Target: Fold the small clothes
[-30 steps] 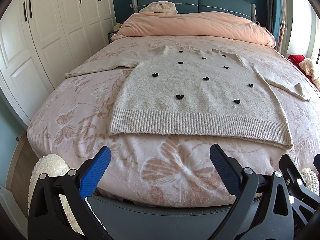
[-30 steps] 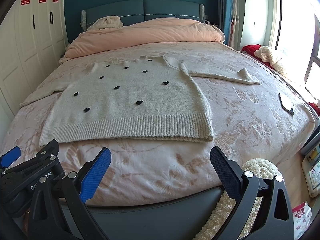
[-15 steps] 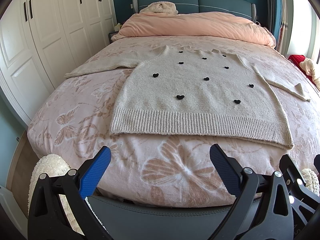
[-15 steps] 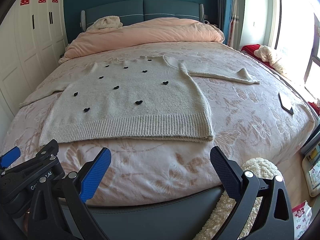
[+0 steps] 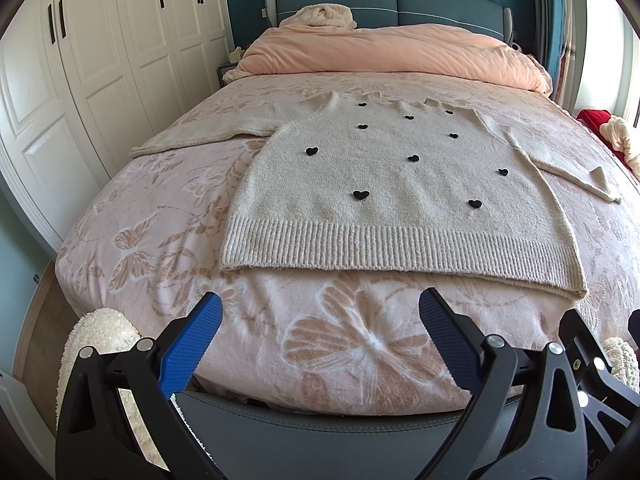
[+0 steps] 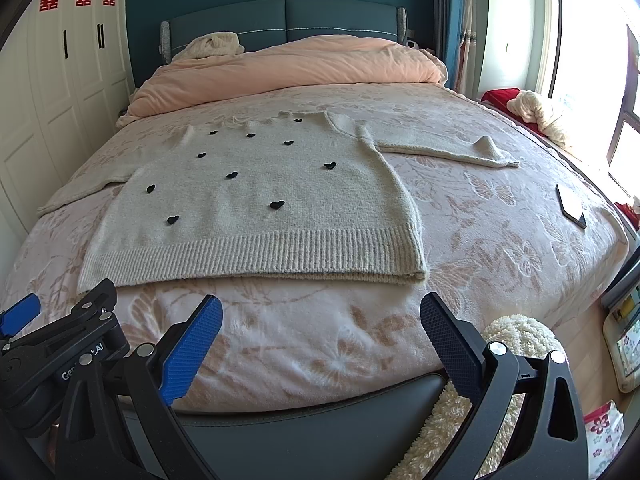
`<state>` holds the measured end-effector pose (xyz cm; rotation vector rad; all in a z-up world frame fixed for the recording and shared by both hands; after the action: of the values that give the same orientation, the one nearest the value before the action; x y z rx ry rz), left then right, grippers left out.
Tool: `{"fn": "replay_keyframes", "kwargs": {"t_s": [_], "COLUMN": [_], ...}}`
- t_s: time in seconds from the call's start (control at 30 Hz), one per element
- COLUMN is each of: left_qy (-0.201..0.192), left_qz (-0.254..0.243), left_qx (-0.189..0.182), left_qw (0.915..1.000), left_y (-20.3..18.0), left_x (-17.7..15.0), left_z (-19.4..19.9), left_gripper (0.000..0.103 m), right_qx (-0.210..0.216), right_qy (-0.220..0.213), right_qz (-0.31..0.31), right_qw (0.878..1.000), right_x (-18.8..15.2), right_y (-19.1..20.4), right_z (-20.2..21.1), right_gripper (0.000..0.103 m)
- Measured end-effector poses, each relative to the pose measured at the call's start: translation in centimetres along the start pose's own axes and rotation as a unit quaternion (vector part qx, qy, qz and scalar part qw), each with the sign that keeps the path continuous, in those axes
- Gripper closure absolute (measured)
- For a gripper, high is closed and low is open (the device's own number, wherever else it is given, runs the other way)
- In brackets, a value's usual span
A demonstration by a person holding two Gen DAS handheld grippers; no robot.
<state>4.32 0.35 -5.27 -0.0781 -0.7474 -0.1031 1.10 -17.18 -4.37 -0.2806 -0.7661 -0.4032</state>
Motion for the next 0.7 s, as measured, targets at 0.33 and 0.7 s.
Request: {"fn": "replay_keyframes", "kwargs": {"t_s": [0.33, 0.7], "left_qy": [0.0, 0.0], "left_qz": [0.0, -0.001], "left_qx": [0.001, 0.001], "left_qw": [1.0, 1.0], "left_y": [0.0, -0.02], "left_x": [-0.05, -0.04], "left_z": [-0.03, -0.01], "left_gripper": [0.007, 0.007], "right_qx": [-0.001, 0.0], "right_qy": [0.0, 0.001], "right_qz": [0.001, 0.0], "right_qw": [1.0, 1.0], "right_x": [-0.04, 0.01], "right_y": [-0.01, 0.07], "right_z": [-0.02, -0.06], "right_gripper": [0.005, 0.005]}}
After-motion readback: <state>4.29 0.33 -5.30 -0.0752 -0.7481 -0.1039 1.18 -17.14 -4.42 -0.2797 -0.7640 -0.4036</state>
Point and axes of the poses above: each gripper's, at about its wrist camera, not at the fingertips, and z roughly against the way its jaws point, y to its left, x to its top, the point moved 7 cm from there along -z, roughly the way its jaws point, and after that the axes turned 8 degrees about -x, right-handed, at the moved point
